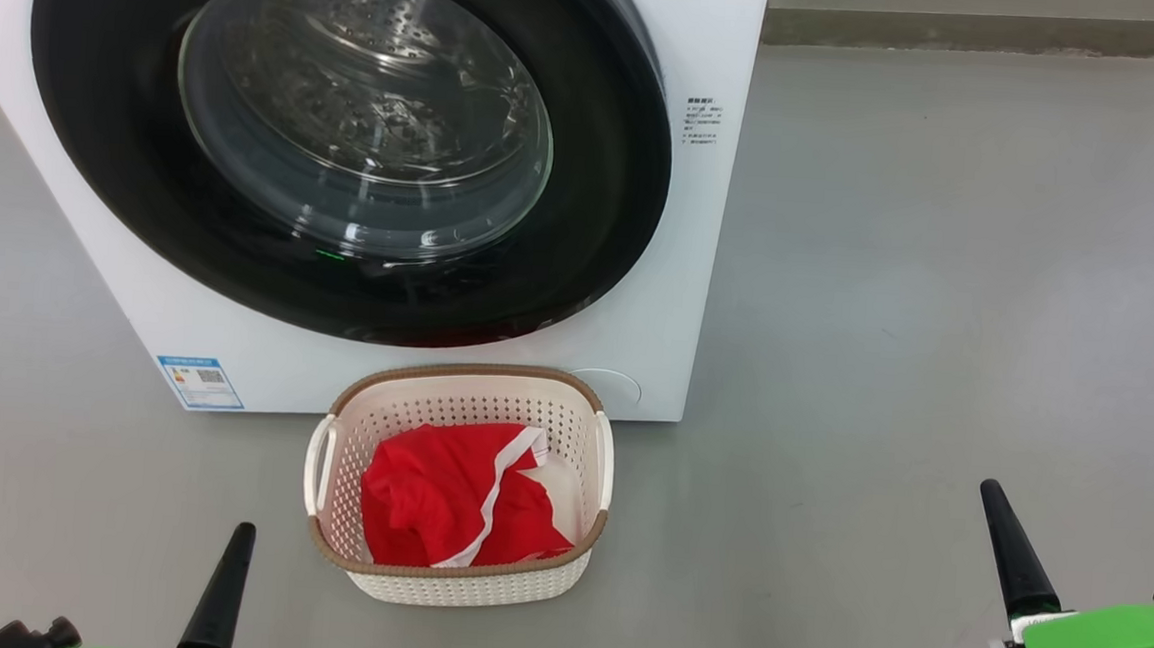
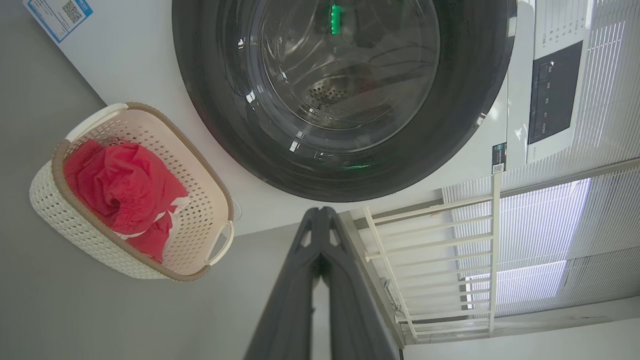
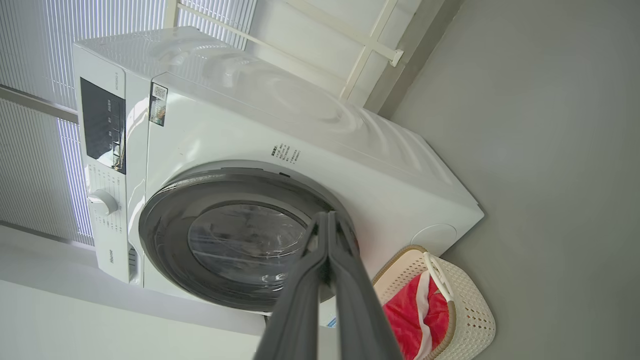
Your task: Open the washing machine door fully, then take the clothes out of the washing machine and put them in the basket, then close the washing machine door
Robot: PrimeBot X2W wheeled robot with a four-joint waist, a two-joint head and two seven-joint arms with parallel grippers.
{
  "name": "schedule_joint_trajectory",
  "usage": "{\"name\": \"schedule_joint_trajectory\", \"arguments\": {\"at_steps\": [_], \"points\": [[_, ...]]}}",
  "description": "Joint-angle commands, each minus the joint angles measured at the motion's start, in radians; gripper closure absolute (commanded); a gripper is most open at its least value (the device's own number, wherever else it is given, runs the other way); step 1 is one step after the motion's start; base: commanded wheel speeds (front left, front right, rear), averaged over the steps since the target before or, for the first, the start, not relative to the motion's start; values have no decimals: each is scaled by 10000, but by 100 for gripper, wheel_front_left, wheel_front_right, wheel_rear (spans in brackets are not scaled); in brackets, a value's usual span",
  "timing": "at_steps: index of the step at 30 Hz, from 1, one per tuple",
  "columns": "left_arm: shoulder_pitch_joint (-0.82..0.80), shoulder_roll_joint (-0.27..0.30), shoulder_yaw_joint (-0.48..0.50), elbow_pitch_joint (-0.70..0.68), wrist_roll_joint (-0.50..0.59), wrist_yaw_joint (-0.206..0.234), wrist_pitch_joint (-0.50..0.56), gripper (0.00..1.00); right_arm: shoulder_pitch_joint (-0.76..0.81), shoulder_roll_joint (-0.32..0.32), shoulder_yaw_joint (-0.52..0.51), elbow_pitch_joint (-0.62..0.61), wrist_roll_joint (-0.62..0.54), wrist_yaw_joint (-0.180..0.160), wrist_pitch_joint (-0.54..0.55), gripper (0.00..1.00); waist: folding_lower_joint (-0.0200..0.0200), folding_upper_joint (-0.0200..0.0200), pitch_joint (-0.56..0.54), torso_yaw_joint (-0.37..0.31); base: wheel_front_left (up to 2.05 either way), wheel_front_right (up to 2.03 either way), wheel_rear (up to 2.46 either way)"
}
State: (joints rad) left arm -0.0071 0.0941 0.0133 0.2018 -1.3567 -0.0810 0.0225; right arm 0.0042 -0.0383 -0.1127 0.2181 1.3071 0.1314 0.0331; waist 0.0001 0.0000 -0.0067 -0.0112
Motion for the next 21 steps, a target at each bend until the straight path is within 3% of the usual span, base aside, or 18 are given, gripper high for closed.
{"name": "schedule_joint_trajectory", "arguments": {"at_steps": [1, 21], "points": [[-474, 44, 368, -139, -304, -154, 80, 100, -590, -192, 159, -207, 314, -5, 71, 100, -1, 0, 6, 7, 0, 0, 0], [-909, -278, 792, 334, -2225, -438, 682, 100, -1017, -232, 153, 178, 2665, -7, 567, 100, -1, 0, 83, 94, 0, 0, 0]]}}
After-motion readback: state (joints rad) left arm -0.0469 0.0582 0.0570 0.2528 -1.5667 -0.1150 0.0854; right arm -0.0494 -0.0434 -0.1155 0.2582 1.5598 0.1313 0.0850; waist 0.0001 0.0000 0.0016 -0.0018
